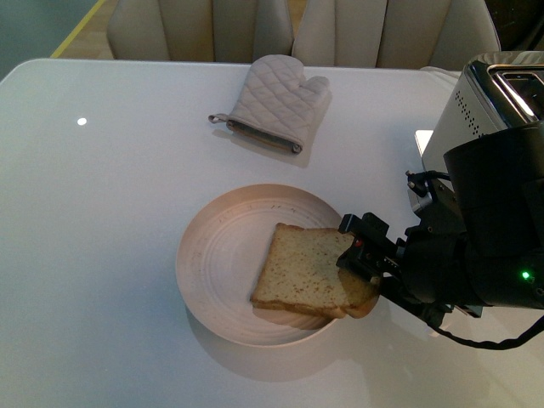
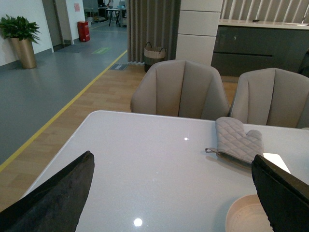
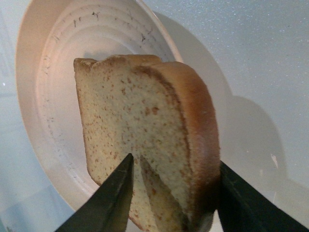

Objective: Put bread into toaster

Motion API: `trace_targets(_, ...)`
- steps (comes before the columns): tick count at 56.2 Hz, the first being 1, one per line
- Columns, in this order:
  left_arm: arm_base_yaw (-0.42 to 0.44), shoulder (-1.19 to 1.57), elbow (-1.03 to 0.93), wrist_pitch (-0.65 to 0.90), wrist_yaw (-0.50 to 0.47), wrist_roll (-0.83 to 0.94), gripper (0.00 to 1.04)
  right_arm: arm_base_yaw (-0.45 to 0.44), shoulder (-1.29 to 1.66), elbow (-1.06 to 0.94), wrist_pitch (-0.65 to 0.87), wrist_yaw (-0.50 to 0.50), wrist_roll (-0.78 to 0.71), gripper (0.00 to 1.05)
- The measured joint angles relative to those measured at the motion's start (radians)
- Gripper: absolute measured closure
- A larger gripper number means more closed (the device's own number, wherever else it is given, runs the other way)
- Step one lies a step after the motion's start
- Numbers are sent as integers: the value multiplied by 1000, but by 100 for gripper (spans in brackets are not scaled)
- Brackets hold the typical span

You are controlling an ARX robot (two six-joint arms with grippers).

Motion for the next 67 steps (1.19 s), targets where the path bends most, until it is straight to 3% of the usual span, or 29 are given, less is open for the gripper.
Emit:
trace_targets(12, 0, 0, 0, 0, 0, 0, 7, -1, -22, -14, 34, -13, 26, 93)
trace_targets(17, 0, 0, 0, 0, 0, 0, 7, -2, -31, -20, 51, -26, 41, 102)
trace_targets(42, 0, 0, 0, 0, 0, 0, 7, -11, -206, -52, 88, -45, 75, 102)
trace_targets(55, 0, 0, 0, 0, 0, 0, 7, -90, -492, -3, -98, -45, -34, 102)
trace_targets(67, 0, 0, 0, 0, 0, 0, 7, -248, -727, 212, -411, 19, -319, 102)
